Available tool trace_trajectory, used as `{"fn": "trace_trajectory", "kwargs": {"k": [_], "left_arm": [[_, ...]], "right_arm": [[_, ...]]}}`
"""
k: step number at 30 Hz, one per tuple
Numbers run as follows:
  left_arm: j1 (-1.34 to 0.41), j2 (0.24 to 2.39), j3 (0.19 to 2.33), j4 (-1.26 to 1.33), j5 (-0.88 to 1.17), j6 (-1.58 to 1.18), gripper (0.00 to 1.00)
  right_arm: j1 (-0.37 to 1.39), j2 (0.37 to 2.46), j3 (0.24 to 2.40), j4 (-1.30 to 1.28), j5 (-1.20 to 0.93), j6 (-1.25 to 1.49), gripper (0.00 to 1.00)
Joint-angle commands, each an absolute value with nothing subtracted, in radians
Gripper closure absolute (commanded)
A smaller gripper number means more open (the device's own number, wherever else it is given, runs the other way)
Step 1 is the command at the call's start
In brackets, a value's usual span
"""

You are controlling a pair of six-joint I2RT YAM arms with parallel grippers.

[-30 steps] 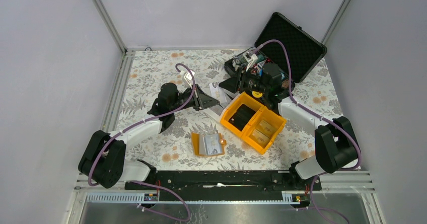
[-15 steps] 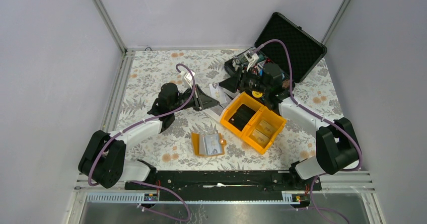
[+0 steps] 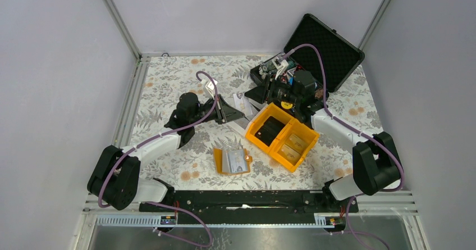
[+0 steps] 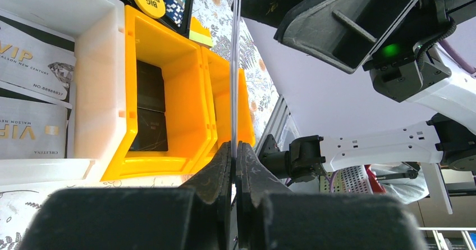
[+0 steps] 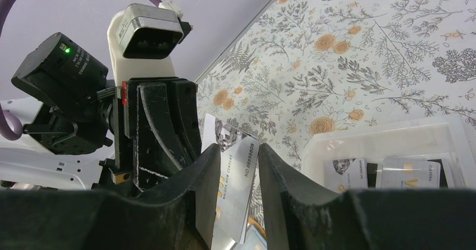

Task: Put the credit cards into the card holder
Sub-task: Pick up the credit card from the storage box.

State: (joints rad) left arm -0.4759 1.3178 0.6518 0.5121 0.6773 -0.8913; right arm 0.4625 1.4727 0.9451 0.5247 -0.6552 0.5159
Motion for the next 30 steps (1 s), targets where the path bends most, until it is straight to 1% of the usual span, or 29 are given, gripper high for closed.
{"fn": "trace_trajectory", "kwargs": {"k": [1, 9, 17, 19, 25, 30], "left_arm": [[-0.475, 1.301, 0.666, 0.544, 0.68, -0.888, 1.0], [-0.475, 1.319, 0.67, 0.544, 0.673, -0.9, 1.0], [-0.474, 1.333, 0.668, 0.536, 0.66, -0.911, 1.0], [-0.474, 1.336, 0.666, 0.541, 0.661, -0.913, 1.0], [-0.474, 1.319, 0.652, 0.587, 0.708, -0.897, 1.0], [-0.474, 1.273, 0.631, 0.581, 0.737, -0.855, 1.0]], "right_arm": [[0.469, 1.446, 0.959, 0.549, -0.688, 0.506, 0.62], [0.469, 1.425, 0.955, 0.547, -0.706, 0.508, 0.67], [0.469, 1.409, 0.936, 0.557, -0.736, 0.5, 0.7], [0.469, 1.408, 0.929, 0.576, -0.763, 0.504, 0.7], [0.469, 1.448, 0.941, 0.63, -0.935, 0.526, 0.71], [0.469, 1.458, 0.953, 0.612, -0.995, 0.515, 0.73]]}}
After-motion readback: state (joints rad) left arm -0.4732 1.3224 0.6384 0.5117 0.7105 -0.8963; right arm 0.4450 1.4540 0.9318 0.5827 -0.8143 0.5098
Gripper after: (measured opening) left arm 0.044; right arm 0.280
